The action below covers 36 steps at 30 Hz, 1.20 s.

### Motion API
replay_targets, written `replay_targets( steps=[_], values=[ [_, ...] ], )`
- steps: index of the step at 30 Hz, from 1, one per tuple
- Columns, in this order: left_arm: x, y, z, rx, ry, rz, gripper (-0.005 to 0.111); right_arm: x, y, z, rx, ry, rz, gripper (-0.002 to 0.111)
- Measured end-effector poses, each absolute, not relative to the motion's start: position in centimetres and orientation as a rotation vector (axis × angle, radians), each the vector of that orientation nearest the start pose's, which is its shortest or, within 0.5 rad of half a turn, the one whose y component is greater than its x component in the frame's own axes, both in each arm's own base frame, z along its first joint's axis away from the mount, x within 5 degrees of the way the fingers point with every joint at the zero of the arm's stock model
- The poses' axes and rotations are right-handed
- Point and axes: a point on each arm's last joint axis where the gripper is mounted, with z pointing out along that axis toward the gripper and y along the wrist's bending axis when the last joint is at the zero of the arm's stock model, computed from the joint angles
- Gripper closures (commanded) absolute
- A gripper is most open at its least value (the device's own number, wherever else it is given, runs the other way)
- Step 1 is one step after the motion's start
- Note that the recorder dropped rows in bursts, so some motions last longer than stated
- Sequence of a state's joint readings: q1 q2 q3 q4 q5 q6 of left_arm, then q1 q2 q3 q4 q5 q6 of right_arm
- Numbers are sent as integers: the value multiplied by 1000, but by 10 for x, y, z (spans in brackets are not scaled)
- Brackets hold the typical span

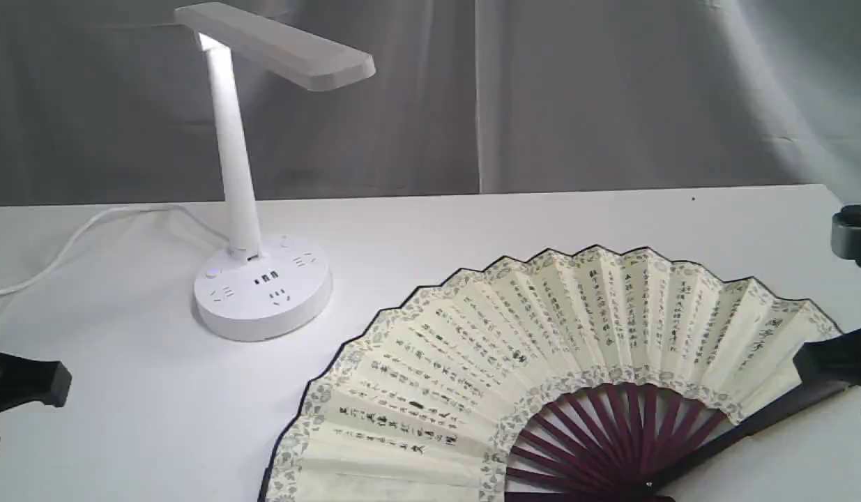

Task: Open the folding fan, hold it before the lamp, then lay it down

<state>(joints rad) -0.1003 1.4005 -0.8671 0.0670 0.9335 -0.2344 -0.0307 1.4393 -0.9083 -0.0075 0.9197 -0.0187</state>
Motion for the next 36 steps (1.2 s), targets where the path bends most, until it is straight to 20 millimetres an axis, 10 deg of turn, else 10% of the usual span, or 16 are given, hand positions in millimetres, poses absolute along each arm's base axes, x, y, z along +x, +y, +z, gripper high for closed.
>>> replay_targets(
  steps=[17,36],
  values=[
    [201,-15,291,-51,2707,3,107,199,-7,310,9,2613,-28,108],
    [54,-1,378,-56,2071,-83,107,80,-3,377,1,2186,-43,108]
  ],
)
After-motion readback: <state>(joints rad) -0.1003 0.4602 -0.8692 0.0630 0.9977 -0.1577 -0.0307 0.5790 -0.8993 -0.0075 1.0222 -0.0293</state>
